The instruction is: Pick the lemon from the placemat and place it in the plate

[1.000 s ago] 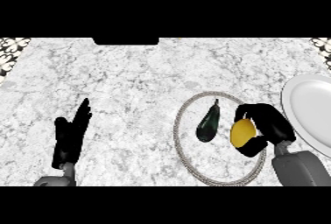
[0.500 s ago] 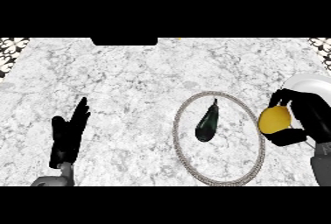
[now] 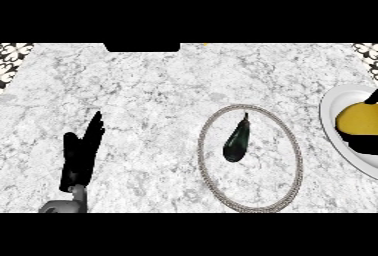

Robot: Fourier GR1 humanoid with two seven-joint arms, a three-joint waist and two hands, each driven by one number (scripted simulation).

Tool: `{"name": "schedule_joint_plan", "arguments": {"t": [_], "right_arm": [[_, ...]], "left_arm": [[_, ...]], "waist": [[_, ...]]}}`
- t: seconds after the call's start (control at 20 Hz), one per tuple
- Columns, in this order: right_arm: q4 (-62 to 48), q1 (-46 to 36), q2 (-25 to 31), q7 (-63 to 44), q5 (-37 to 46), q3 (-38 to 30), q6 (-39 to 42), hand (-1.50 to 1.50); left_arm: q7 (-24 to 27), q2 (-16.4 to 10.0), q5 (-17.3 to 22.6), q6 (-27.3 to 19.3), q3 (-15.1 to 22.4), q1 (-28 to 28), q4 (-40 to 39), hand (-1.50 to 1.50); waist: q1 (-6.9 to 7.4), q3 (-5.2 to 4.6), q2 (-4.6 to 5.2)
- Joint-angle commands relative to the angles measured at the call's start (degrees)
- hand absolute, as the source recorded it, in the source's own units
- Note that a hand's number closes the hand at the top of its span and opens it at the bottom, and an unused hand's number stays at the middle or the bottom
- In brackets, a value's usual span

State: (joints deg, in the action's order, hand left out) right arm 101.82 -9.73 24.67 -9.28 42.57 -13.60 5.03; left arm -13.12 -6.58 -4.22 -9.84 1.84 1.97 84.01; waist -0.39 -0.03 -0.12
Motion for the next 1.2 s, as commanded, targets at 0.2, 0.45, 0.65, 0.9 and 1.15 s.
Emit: {"name": "schedule_joint_plan", "arguments": {"t": [0.2, 0.45, 0.65, 0.9, 1.15], "right_arm": [[-13.5, -5.3, 4.9, 3.0, -3.9, -9.6, 0.1, 1.50], [-27.0, -7.9, 6.8, 9.0, -0.7, -9.7, -4.9, 1.50], [-37.5, -12.3, 10.9, 12.5, -0.9, -11.2, -5.1, 1.50], [-53.0, -15.1, 11.7, 16.6, 1.9, -8.9, -5.3, 1.50], [-60.1, -17.7, 13.8, 18.2, 0.5, -7.1, 4.9, 1.50]], "left_arm": [[-0.9, 0.7, -0.7, 0.6, 0.6, 0.8, 1.4, 0.00], [2.5, 0.2, -0.2, 1.8, -0.8, -1.9, 0.2, 0.00], [2.7, 0.2, -0.1, 2.1, -1.9, 1.2, -2.9, 0.00], [1.8, 0.2, -0.6, 2.8, -0.2, -1.9, 0.8, 0.00], [-1.5, -0.6, -0.3, 2.9, -1.2, 0.7, 1.5, 0.00]], "waist": [[0.68, 0.05, 0.19], [0.83, 0.05, 0.21], [0.74, 0.04, 0.24], [1.90, 0.11, 0.50], [1.58, 0.08, 0.42]]}}
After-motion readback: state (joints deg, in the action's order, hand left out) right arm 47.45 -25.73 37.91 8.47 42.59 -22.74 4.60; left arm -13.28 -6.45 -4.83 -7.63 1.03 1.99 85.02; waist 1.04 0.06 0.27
